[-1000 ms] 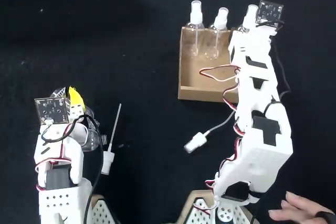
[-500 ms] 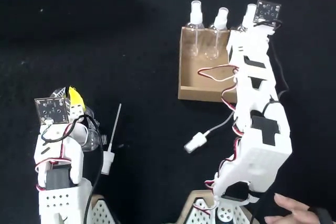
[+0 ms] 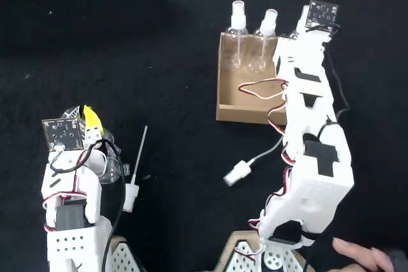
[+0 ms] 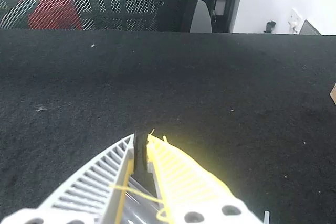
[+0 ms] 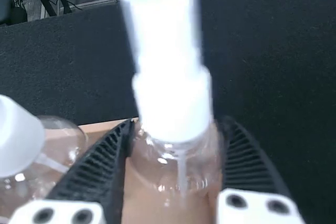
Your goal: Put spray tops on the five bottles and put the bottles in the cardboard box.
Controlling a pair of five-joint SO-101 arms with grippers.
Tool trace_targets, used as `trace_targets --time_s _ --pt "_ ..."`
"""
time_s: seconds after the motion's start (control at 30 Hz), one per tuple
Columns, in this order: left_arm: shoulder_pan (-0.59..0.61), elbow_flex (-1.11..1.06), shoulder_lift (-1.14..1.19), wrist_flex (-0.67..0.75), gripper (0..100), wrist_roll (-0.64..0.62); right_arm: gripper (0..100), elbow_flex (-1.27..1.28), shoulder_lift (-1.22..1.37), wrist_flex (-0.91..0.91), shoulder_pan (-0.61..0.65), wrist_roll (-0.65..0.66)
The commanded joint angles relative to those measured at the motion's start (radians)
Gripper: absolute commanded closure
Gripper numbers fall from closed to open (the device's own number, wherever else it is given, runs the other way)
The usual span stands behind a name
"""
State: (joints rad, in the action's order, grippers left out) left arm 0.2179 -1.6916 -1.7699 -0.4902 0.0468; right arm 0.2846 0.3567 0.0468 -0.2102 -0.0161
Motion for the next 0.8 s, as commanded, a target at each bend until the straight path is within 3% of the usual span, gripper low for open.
trace_targets --time_s 0.0,0.07,0.33,0.77 --pt "-0.005 -0.01 -0.005 0.0 96 0.002 64.7 -0.027 -0.019 0.009 0.008 -0.003" --pt "-0.004 -0.01 -0.005 0.0 96 0.002 61.3 -0.035 -0.019 0.043 0.008 -0.005" --pt "-0.004 -0.01 -0.005 0.002 96 0.002 62.9 0.005 -0.143 0.101 0.003 -0.008" --pt "-0.004 -0.01 -0.005 -0.002 96 0.002 63.0 0.065 -0.378 0.422 0.002 -0.008"
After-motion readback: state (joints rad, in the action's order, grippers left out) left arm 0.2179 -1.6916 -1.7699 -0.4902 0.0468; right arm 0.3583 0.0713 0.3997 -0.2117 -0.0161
